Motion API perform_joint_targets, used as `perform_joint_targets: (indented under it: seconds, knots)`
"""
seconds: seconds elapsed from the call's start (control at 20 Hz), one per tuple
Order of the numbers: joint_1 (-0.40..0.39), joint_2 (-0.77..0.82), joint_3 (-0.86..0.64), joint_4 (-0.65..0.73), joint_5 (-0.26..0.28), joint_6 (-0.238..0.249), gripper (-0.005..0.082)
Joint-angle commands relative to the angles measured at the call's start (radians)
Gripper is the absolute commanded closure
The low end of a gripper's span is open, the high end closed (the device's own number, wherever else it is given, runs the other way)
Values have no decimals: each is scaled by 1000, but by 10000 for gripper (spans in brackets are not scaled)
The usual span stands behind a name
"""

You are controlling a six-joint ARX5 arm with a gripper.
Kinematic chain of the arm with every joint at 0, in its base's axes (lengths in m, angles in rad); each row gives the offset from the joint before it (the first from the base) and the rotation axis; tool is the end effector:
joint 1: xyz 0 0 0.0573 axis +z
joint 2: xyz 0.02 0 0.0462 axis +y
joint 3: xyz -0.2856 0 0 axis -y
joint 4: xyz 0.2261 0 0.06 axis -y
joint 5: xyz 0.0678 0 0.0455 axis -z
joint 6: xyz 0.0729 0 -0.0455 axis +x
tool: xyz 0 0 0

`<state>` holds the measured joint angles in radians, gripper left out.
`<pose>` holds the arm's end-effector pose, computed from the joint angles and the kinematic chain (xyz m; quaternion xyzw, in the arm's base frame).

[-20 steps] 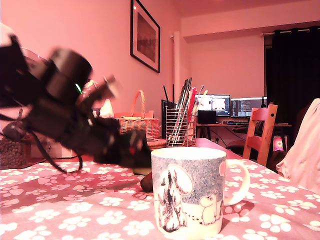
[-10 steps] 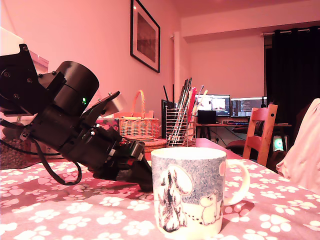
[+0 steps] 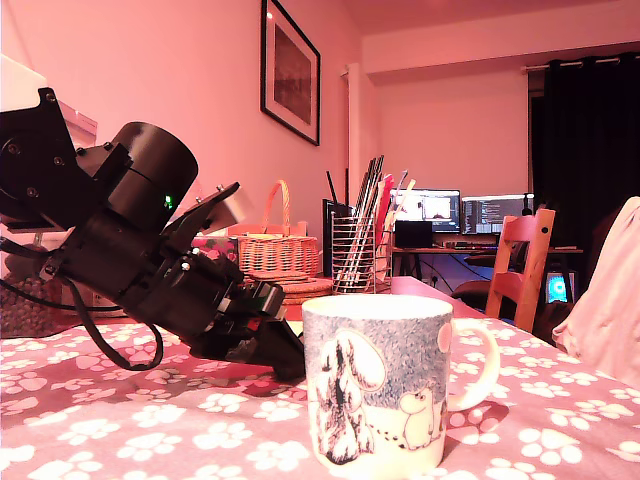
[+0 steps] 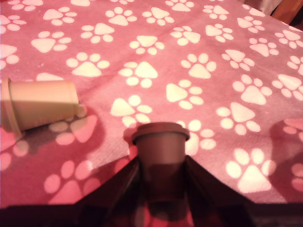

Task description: Pick up the coffee capsules on the table and drop them inside the coffee cup

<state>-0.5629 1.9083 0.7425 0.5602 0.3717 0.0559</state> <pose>0.2991 -0.2200 0.1116 0.0523 0.2847 -0.4381 0.8510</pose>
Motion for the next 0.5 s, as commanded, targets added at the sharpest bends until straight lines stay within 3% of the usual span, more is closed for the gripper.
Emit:
perform_joint_targets:
  seconds: [0.0,0.2,0.45]
  knots:
    - [-3,23,4,9,2,-2,665]
    - [-2,21,4,9,2,-2,700]
    - [-2,-45,4,-36,43,-3,738]
